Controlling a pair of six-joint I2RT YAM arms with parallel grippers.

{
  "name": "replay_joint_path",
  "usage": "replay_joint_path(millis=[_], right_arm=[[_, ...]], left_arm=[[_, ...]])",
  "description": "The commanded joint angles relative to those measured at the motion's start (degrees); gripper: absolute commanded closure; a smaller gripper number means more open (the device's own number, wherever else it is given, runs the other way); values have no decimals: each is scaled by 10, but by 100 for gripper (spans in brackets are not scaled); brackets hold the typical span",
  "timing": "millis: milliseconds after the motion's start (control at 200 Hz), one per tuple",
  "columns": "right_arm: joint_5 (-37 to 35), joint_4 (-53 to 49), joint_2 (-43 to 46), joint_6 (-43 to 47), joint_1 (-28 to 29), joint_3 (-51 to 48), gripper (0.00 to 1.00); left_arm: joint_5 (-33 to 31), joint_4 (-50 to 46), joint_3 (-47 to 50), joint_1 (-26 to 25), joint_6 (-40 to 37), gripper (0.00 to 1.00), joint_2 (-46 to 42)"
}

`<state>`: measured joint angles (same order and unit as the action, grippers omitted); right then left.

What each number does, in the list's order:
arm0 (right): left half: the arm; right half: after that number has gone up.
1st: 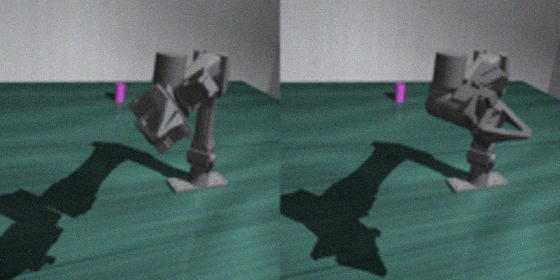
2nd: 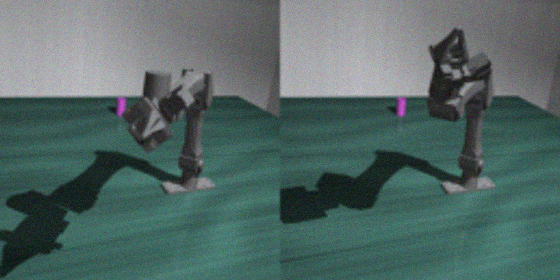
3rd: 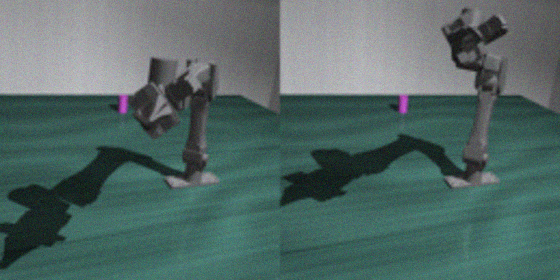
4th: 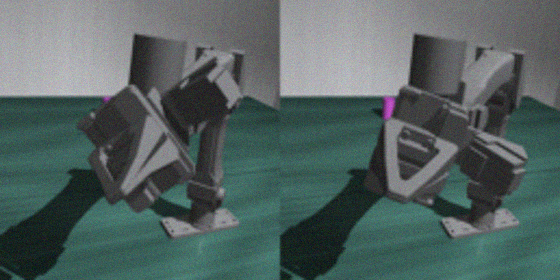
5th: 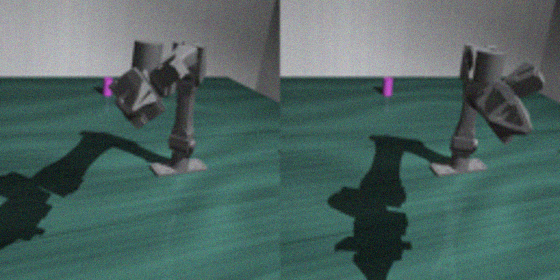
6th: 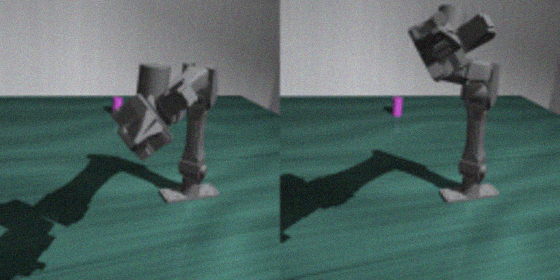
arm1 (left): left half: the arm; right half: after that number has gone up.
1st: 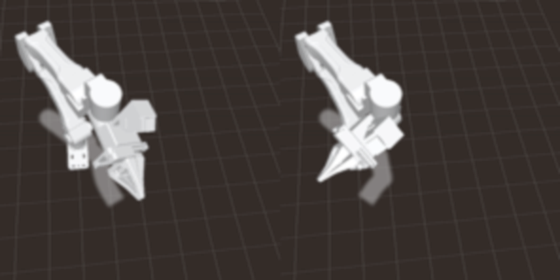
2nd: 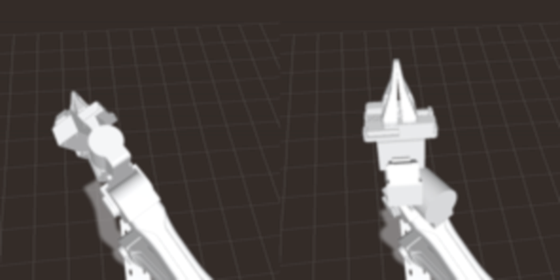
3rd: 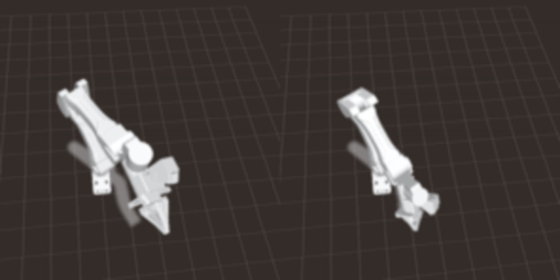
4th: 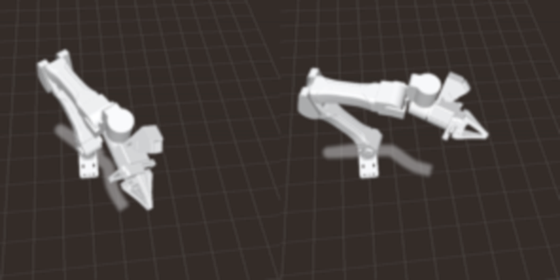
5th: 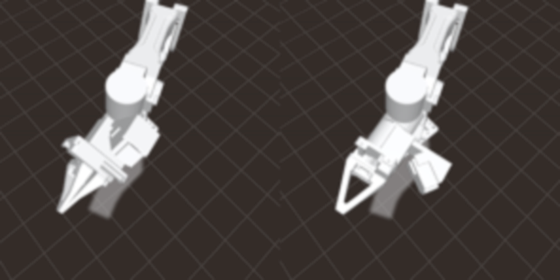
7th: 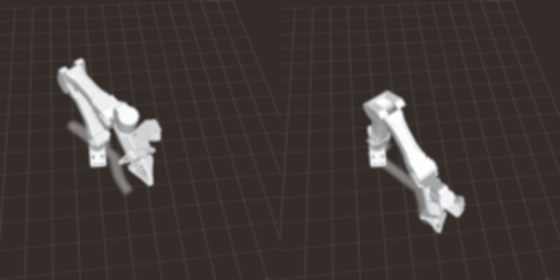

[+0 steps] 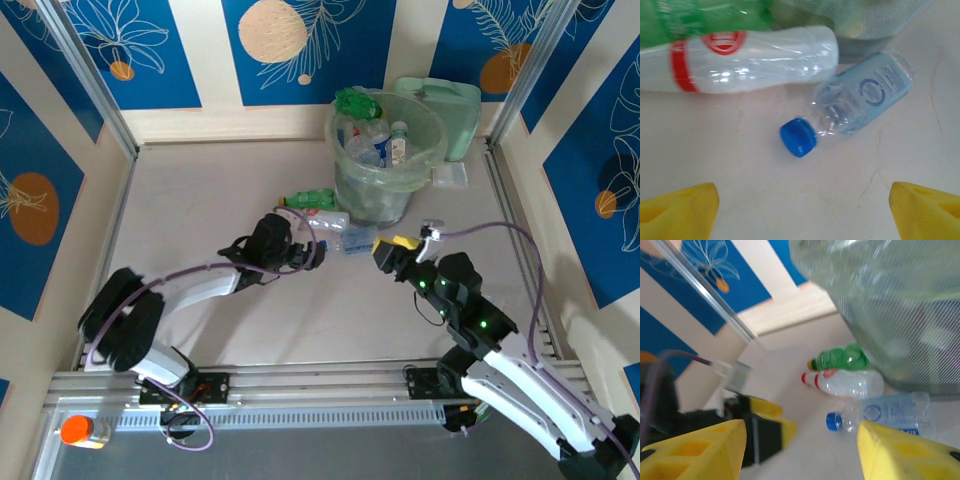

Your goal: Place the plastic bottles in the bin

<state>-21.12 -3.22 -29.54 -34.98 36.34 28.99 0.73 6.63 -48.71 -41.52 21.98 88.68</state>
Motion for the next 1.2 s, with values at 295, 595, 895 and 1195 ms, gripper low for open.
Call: replay_joint_path(millis=[295,595,895,1195], right_arm=[[16,13,36,-31,-49,-20,39],[22,10,35,-31,-52,-17,38],[30,10,31,-34,-58,-14,38],[38,10,22,-36,-63,-11,37]], left_arm=[[40,-7,-136,-4,-144,13,163],[84,-42,-202,-2,-154,8,233],[135,-47,-178,-3,-145,10,212],[95,-57,-186,-23,-166,12,211]])
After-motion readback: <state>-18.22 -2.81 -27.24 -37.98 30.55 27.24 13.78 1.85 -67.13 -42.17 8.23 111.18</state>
